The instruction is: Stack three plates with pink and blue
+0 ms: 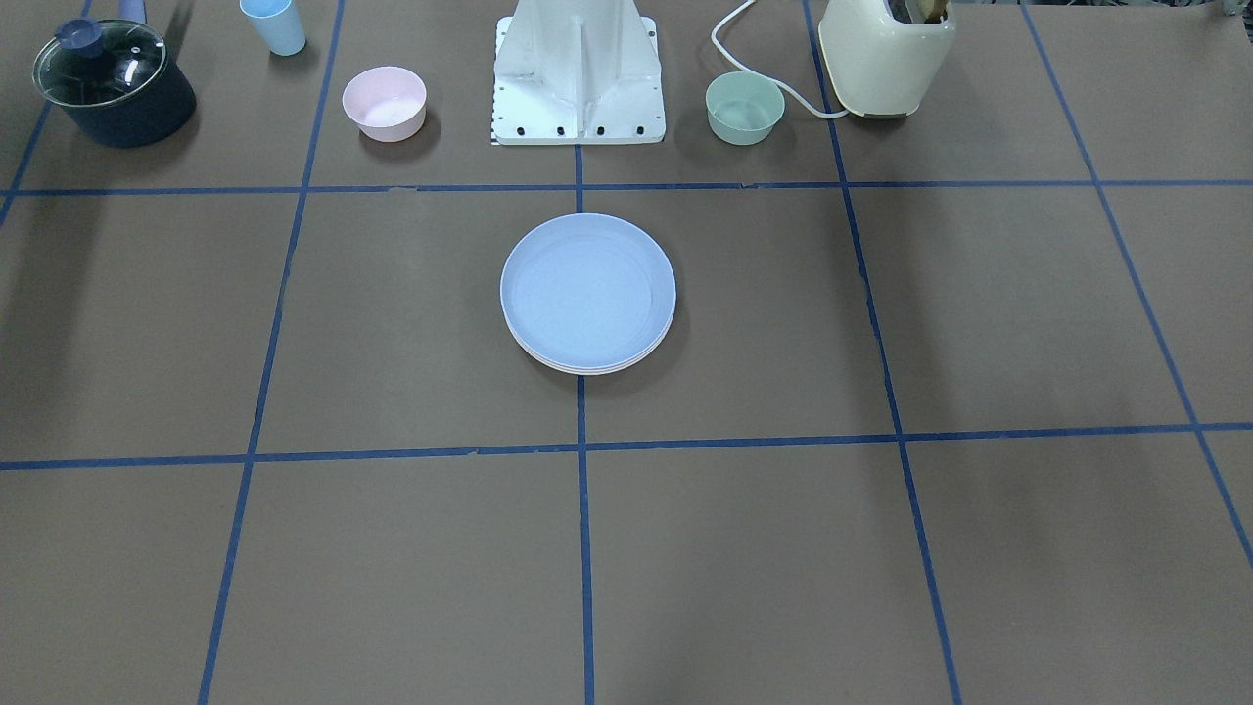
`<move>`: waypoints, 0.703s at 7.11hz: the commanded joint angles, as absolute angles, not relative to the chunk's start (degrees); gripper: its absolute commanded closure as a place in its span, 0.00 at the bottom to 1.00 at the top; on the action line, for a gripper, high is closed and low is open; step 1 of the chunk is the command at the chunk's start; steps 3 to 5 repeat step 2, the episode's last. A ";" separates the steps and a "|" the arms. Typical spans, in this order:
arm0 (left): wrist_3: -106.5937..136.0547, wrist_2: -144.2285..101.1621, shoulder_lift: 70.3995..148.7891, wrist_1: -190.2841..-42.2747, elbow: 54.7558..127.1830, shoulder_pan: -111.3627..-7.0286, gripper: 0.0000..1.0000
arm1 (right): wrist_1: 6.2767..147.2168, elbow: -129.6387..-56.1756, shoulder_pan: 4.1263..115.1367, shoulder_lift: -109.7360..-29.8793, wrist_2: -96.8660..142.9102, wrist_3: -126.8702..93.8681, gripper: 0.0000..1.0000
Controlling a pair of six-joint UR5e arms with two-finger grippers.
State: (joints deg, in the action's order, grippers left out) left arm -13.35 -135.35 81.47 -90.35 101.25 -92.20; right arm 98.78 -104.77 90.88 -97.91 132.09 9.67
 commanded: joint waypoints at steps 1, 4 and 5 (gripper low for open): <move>-13.36 -135.35 81.47 -90.35 101.25 -92.20 0.00 | 98.79 -104.77 90.88 -97.91 132.19 9.67 0.00; -13.36 -135.35 81.47 -90.35 101.25 -92.20 0.00 | 98.79 -104.77 90.88 -97.91 132.19 9.67 0.00; -13.36 -135.35 81.47 -90.35 101.25 -92.20 0.00 | 98.79 -104.77 90.88 -97.91 132.19 9.67 0.00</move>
